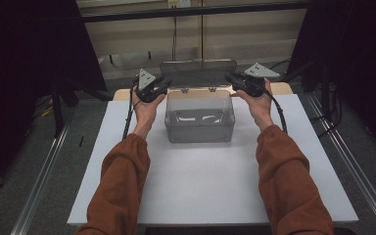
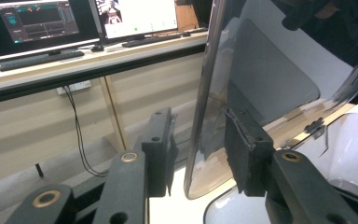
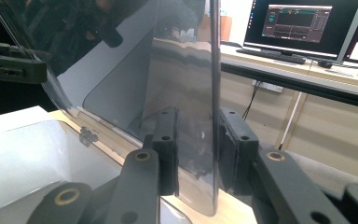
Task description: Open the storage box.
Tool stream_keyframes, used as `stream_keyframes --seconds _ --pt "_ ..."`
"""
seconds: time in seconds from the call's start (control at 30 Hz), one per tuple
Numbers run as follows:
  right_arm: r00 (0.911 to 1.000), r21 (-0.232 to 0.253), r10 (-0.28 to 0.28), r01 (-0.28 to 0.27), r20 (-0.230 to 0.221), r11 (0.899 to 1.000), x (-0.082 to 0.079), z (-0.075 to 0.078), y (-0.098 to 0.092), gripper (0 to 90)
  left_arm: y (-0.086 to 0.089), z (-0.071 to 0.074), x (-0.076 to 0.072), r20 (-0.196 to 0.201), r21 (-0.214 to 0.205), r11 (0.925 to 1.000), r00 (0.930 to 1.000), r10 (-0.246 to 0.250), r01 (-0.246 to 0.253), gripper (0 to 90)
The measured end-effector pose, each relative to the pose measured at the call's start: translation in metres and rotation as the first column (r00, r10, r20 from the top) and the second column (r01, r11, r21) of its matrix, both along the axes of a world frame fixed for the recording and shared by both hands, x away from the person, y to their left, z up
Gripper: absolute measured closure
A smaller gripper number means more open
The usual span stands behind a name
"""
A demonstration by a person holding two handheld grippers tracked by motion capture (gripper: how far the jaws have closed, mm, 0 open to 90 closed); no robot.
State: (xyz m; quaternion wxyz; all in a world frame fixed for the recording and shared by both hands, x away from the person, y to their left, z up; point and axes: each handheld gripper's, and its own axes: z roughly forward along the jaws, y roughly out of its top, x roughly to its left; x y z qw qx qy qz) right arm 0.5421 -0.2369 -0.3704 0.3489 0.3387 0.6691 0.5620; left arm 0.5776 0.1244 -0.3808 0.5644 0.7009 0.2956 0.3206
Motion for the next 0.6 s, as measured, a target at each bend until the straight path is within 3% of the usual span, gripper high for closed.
stream_keyframes --seconds 0.1,0.17,0.37,0.43,0.6 --pt "1.0 -0.011 -0.002 0.002 -0.009 1.0 0.003 -0.002 -0.001 69.9 0.0 -0.001 0.001 -0.005 0.005 1.0 1.0 0.0 0.0 64.3" --pt "0.9999 -0.016 -0.001 0.001 -0.015 1.0 0.004 -0.003 -0.002 69.5 -0.006 -0.003 0.002 -0.013 -0.021 0.9998 0.9999 -0.007 0.007 63.9" --pt "0.9996 -0.022 -0.007 0.006 -0.028 1.0 0.008 -0.007 -0.004 66.9 -0.009 -0.004 0.006 -0.014 0.02 0.9997 0.9998 -0.013 0.014 64.7" --pt "0.9994 -0.027 -0.01 0.009 -0.032 1.0 0.009 -0.008 -0.005 65.9 -0.01 -0.004 0.007 -0.018 0.0 0.9999 0.9997 -0.013 0.013 65.8" --pt "0.9985 -0.026 -0.011 0.01 -0.054 1.0 0.012 -0.014 -0.006 64.4 -0.01 -0.003 0.009 -0.019 0.005 0.9999 0.9998 -0.01 0.01 66.6"
